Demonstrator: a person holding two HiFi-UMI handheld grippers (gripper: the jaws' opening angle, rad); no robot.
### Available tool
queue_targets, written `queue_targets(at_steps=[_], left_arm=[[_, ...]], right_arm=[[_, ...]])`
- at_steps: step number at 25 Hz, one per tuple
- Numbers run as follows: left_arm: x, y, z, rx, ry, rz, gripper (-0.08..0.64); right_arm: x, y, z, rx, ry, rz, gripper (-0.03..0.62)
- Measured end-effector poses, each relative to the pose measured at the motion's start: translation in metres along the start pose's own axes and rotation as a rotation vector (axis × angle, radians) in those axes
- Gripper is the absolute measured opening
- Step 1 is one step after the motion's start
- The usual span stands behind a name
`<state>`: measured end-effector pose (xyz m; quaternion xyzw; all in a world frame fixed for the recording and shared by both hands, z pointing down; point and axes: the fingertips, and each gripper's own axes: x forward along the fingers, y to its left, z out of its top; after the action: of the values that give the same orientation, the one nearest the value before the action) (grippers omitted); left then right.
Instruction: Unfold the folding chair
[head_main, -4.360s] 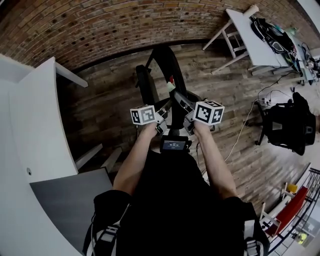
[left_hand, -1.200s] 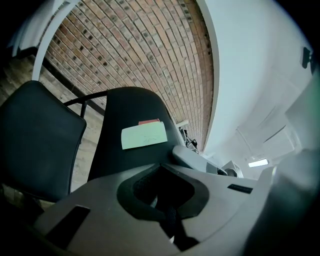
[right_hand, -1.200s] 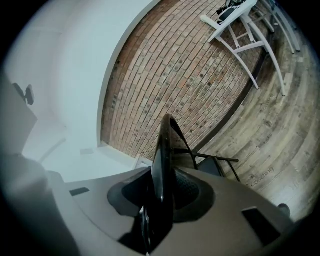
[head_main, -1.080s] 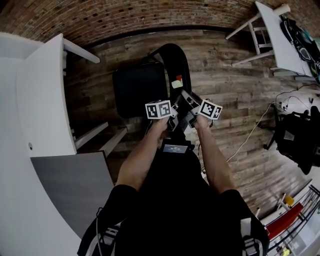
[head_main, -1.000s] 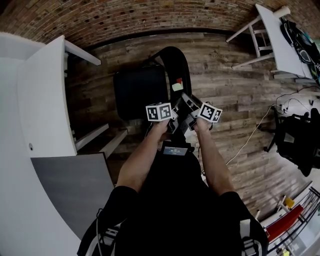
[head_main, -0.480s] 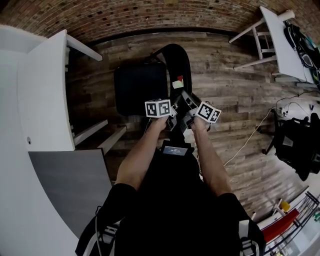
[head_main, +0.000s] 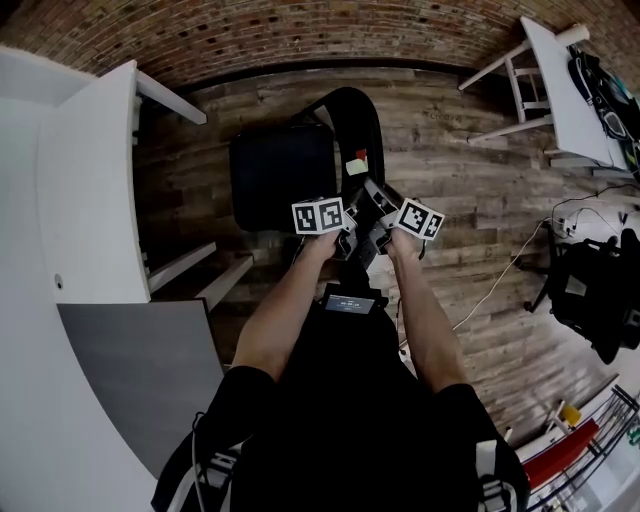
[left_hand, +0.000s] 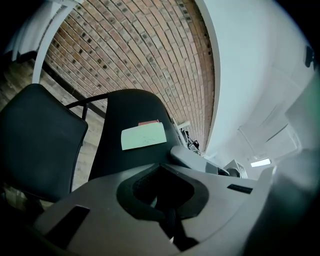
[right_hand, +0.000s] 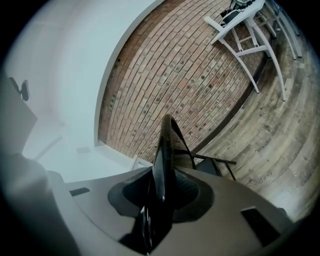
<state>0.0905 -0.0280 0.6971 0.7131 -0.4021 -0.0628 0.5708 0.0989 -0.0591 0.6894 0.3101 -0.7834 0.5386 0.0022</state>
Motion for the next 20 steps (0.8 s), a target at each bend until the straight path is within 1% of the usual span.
queue_targets(at_steps=[3,7,10,13,20], left_arm=[[0.0004,-0.0005,0.0019,-0.016,-0.006,-0.016,0.003],[0.0031,-0.0007,0.0044,-0.018,-0.016,-0.008,0.003],[0.0016,0.0007,0.0038,-0.035,-0.007,-0.038,0.003],[0.0005,0.0021,0.0034,-0.060,-0.017,-0.066,0.003],[-0.0016,0.0000,0.0028,-0.078,-0.031,-0.072,0.003]], right_arm=[[0.0013,0.0001,0.0013,0.001,0.006,0.006,0.106],[0.0027,-0.0004,0.0047,-0.004,0.014,0.003,0.106],[0.0028,-0.0001,0.0027,0.000,0.009,0.012,0.106],[0.0028,-0.0012,0.0020,0.003,0.010,0.022,0.109],[0.0033,-0.0017,0.0000,0.016,0.012,0.036,0.109]])
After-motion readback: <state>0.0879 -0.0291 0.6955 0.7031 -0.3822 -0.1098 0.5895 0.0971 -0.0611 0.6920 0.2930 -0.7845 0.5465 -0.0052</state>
